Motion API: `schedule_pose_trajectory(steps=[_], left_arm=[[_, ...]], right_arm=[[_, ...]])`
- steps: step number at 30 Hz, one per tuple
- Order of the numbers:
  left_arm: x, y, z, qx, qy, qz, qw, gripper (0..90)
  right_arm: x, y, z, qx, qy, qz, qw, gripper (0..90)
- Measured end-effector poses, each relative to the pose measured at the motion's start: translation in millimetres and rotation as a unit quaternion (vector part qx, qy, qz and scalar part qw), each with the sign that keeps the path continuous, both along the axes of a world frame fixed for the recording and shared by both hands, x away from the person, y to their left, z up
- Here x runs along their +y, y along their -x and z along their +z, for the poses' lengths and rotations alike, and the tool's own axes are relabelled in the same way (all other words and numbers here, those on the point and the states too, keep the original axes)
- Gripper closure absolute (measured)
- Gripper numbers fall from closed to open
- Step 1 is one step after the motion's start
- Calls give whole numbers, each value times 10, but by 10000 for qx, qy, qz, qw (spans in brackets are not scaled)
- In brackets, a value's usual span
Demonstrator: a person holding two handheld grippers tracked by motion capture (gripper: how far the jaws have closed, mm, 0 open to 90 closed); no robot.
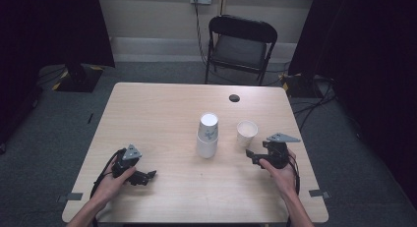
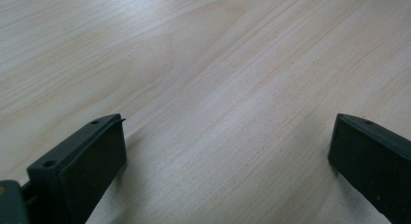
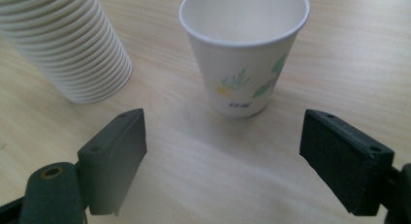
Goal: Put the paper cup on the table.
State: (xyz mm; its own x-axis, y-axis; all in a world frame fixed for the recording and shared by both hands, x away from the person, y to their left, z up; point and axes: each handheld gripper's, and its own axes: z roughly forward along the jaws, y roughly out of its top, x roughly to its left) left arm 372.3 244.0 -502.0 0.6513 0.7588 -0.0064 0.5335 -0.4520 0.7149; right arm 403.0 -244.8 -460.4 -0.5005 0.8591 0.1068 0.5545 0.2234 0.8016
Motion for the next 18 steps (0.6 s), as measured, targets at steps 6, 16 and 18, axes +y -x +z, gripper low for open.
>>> schedule_pose_trajectory(steps=[6,16,18], left_arm=[[-11,16,3,-9,-41,112,9999,0],[-18,20,3,-7,-42,162,9999,0],[-27,28,2,-10,-25,218,9998,0]], right_arm=[[11,192,-79,145,119,96,9998,163],[222,476,-210,374,403,378,9978,157],[262,514,-257,418,509,415,9970,156]])
